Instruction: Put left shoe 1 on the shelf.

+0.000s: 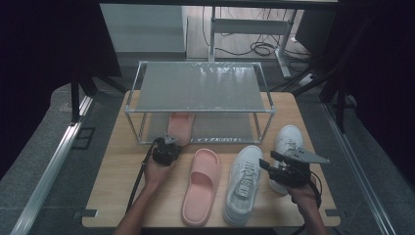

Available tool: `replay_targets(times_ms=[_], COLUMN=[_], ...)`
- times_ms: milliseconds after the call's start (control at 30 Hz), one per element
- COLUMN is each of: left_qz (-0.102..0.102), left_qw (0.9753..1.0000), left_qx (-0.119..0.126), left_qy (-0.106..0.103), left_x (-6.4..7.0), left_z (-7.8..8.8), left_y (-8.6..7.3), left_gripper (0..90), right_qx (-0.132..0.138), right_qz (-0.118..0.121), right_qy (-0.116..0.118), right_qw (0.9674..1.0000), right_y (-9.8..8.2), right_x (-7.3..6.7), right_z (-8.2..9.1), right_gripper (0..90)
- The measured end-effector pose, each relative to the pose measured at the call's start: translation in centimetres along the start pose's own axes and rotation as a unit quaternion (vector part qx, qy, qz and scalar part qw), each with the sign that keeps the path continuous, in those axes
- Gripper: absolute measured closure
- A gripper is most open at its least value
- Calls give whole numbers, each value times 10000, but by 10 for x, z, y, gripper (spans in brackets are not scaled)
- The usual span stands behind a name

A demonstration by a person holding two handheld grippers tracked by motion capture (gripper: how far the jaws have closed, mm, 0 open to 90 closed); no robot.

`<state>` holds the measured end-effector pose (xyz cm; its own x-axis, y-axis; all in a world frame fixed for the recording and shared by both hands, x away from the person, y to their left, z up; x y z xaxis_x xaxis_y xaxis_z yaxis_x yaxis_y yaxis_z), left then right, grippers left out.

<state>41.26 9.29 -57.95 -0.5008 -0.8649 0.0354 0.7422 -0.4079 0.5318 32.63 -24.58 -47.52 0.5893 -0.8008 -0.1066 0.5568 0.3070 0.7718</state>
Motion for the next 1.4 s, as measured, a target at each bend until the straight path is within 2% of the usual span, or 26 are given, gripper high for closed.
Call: replay_targets(times_ms=[467,733,767,900,1033,1200,1400], left_qz=[101,181,127,114,82,84,9], left_qw=[9999,9998,9999,9998,9995,9988,9987], left_qx=[15,40,19,108,215,310,329], left_qy=[-52,-118,-99,-136,-234,-374,-387], left_x=[1,1,1,4,6,11,15], left_z=[-9,-11,-9,0,14,28,38], left_y=[12,14,12,8,-1,-16,-35], left_gripper=[900,898,894,890,890,888,888], right_qx=[1,3,4,10,21,20,9], right_qz=[11,15,16,9,6,5,0], right_qy=[3,5,5,-2,-7,-13,-12], right_qw=[10000,10000,10000,10000,10000,10000,10000], right_y=[0,0,0,0,0,0,0], right_x=[0,0,0,0,0,0,0], right_z=[0,1,1,1,2,2,1], right_gripper=[417,418,418,418,418,418,418])
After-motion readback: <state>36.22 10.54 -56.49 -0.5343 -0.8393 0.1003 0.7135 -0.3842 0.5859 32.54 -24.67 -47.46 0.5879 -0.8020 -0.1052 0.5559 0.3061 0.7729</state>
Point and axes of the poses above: each handheld gripper's, and its own axes: z roughly backward along the jaws, y roughly out of its top, x roughly to its right, the point moved 7 cm from there along -z, roughly forward along the jaws, and after that the axes turned 13 degrees about -x, right-handed, at the moved point
